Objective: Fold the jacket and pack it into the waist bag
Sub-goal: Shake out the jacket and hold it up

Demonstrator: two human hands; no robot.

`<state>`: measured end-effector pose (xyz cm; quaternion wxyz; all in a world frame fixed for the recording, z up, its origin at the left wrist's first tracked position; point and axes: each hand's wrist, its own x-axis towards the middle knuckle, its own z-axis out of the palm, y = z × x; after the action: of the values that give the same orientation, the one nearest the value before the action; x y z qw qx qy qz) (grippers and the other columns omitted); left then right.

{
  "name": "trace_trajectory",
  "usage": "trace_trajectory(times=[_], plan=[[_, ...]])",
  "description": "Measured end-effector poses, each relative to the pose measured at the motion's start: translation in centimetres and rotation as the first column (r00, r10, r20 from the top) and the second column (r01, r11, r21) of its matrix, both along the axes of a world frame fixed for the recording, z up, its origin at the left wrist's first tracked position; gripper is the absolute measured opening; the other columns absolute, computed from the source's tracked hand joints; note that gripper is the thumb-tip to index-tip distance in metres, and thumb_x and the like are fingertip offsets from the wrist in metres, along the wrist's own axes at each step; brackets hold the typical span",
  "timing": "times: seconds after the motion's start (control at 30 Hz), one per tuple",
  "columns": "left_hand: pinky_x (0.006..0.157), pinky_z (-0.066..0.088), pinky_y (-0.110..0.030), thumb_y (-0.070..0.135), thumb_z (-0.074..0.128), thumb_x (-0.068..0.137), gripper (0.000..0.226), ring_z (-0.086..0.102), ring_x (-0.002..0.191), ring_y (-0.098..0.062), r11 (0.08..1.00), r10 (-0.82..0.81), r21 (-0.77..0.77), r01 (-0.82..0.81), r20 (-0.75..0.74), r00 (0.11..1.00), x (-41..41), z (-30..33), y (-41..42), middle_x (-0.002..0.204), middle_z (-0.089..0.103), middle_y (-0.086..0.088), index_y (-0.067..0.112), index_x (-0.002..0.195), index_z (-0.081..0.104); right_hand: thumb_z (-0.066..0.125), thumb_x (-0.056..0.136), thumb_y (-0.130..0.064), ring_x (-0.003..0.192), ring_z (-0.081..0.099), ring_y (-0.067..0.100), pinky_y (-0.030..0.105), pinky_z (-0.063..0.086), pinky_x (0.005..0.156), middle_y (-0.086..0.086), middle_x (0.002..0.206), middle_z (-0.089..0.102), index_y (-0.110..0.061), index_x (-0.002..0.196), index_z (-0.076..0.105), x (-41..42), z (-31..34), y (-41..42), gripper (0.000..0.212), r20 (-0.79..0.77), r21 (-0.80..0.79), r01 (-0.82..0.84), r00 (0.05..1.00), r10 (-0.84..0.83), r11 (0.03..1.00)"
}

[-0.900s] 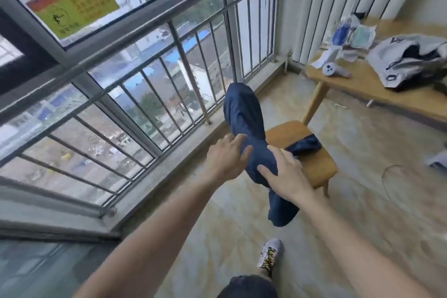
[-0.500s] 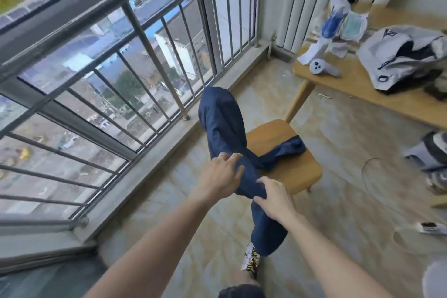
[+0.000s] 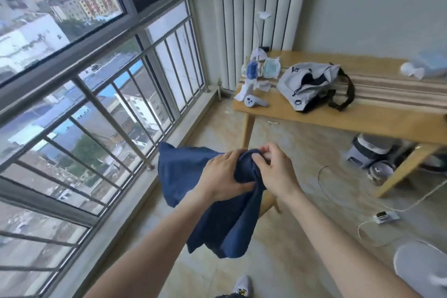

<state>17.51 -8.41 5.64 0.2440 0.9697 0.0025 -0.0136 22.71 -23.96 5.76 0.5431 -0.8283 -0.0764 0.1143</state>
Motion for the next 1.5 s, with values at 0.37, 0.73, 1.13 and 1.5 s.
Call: trace_trajectory(times=[0.37,0.73,1.13,1.5], plan=[[0.063,0.047,-0.031,0.016,0.063,0.092,0.011,0.057,0.067,-0.007,0.902,-0.163,-0.333,0.274,0.324,0.932,2.8,14.8,-20.3,0.068,0.062,0.013,0.018,0.082,0.058,0.052,0.1,0.0,0.097,0.072,0.022,0.036,0.059,0.084,0.002,0.103,0.076,-0.025,0.104,0.068,-3.7,9.8,-27.1,0.031,0.227,0.312,0.304,0.896,-0.381,0.9],[0.075,0.059,-0.023,0.022,0.061,0.1,0.022,0.076,0.085,-0.002,0.361,0.056,-0.906,0.221,0.258,0.965,-1.4,24.6,-26.3,0.084,0.08,0.012,0.027,0.087,0.077,0.075,0.081,-0.032,0.086,0.064,0.0,0.007,0.042,0.067,-0.025,0.085,0.068,-0.033,0.094,0.065,-6.8,9.1,-38.8,0.017,0.392,-0.139,0.332,0.884,-0.256,0.933],[0.088,0.05,-0.044,-0.008,0.041,0.094,0.029,0.062,0.085,-0.03,0.414,0.245,-0.91,0.005,0.117,0.962,0.9,21.9,-18.9,0.086,0.065,-0.012,0.009,0.09,0.064,0.078,0.086,-0.025,0.076,0.069,0.008,0.017,0.051,0.066,-0.005,0.078,0.073,-0.023,0.079,0.073,-8.6,24.3,-42.7,0.009,0.371,0.249,0.202,0.884,-0.286,0.947],[0.095,0.054,-0.029,0.048,0.082,0.08,0.055,0.066,0.114,-0.001,0.676,-0.404,-0.522,0.52,0.329,0.854,1.1,25.0,-29.1,0.12,0.072,0.014,0.037,0.129,0.06,0.073,0.091,-0.029,0.089,0.076,0.02,0.039,0.06,0.084,0.005,0.093,0.08,-0.013,0.1,0.079,-5.5,28.6,-33.6,0.019,0.494,0.035,0.142,0.858,-0.141,0.989]])
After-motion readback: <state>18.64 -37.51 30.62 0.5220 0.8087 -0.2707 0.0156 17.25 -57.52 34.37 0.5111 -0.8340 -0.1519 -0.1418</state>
